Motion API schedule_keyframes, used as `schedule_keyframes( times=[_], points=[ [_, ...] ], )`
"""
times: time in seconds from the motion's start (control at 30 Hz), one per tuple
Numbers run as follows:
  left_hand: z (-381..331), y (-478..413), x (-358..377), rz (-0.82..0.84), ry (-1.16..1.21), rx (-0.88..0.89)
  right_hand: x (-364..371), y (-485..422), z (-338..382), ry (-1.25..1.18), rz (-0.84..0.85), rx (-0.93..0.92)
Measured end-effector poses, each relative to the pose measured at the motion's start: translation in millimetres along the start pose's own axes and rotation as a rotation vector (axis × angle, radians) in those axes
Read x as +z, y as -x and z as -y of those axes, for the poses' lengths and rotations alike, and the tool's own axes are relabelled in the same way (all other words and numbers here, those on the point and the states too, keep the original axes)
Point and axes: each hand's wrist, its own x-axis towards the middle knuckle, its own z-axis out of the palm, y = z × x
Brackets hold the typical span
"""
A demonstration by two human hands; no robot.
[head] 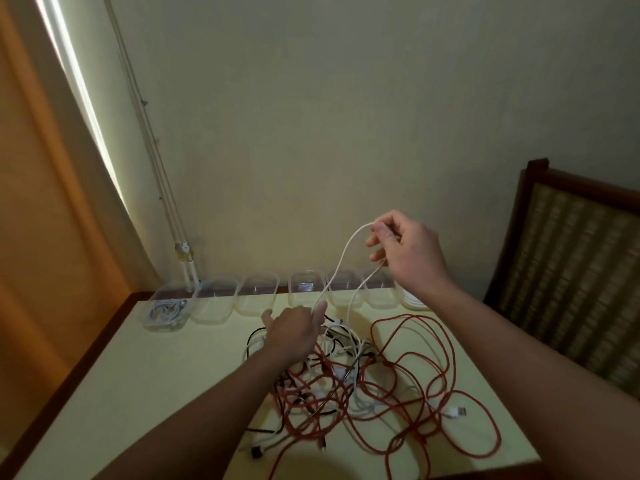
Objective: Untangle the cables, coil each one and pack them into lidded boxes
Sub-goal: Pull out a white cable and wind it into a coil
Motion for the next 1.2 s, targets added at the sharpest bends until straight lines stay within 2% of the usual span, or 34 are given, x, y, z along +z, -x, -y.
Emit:
schedule_keyframes(
  times=[0.1,0.27,0.37,0.67,0.77,0.87,1.0,1.13,1.2],
  points=[
    [-7,-5,-22,0.016,0.088,-0.015,-6,8,-2,0.039,0.062,0.050],
    [-24,-13,-63,-0.030,0.257,0.027,-5,27,-20,0.180,0.411,0.185],
    [-41,-19,-86,-0.048,0.359,0.060,10,41,-28,0.132,0.526,0.255],
    [-72,-22,-94,-0.073,0.543,0.111,65,48,-29,-0.125,0.437,0.115],
    [-70,-15,-94,-0.047,0.576,0.106,73,45,-30,-0.180,0.378,0.191],
    [-61,-7,-91,-0.030,0.656,0.028,73,39,-33,-0.243,0.325,0.282],
    [-44,3,-74,0.061,0.688,0.023,65,33,-28,-0.346,0.338,0.377],
    [-23,8,-54,0.137,0.788,-0.026,57,29,-26,-0.226,0.361,0.356],
    [-16,10,-45,0.195,0.723,-0.032,55,28,-26,-0.206,0.364,0.366]
  ],
)
